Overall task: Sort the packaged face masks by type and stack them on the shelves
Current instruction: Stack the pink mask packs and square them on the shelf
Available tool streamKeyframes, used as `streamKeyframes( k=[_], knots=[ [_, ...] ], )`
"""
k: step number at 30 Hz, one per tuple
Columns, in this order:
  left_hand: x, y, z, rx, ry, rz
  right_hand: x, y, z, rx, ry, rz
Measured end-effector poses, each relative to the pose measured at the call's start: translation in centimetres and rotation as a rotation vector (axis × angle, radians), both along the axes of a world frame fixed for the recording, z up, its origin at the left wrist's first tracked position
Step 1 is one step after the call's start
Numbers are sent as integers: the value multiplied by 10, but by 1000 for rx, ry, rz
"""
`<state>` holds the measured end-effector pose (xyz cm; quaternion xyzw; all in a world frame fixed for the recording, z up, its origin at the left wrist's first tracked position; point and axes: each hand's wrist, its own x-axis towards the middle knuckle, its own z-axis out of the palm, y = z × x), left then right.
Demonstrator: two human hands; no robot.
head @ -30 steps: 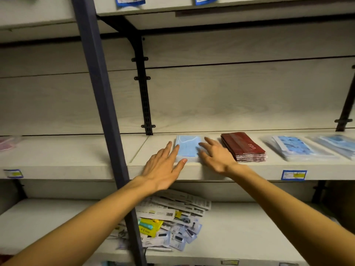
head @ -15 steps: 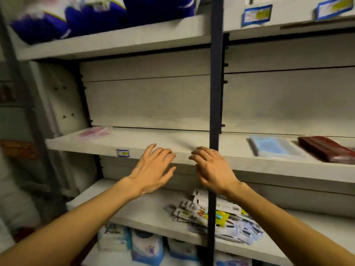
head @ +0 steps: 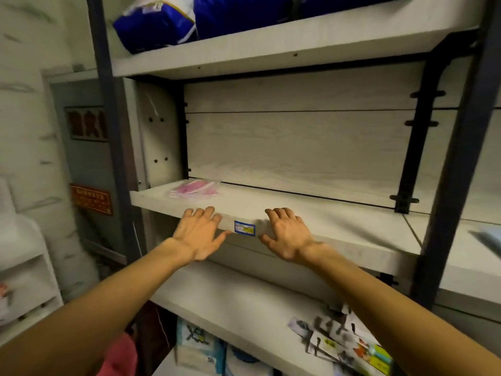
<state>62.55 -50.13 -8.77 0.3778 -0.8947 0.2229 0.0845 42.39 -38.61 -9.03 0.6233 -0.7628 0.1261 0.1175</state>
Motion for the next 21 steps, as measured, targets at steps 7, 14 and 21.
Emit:
streamKeyframes(
  k=[7, 14, 21],
  knots=[
    [-2, -117, 27, 92, -2, 107, -15, -123, 25, 31, -135, 11],
    [0, -235, 31, 264, 205, 275, -22, -249, 29, 95, -433, 11],
    [-8, -320, 30, 387, 343, 450, -25, -327, 13, 41, -726, -2]
  ],
)
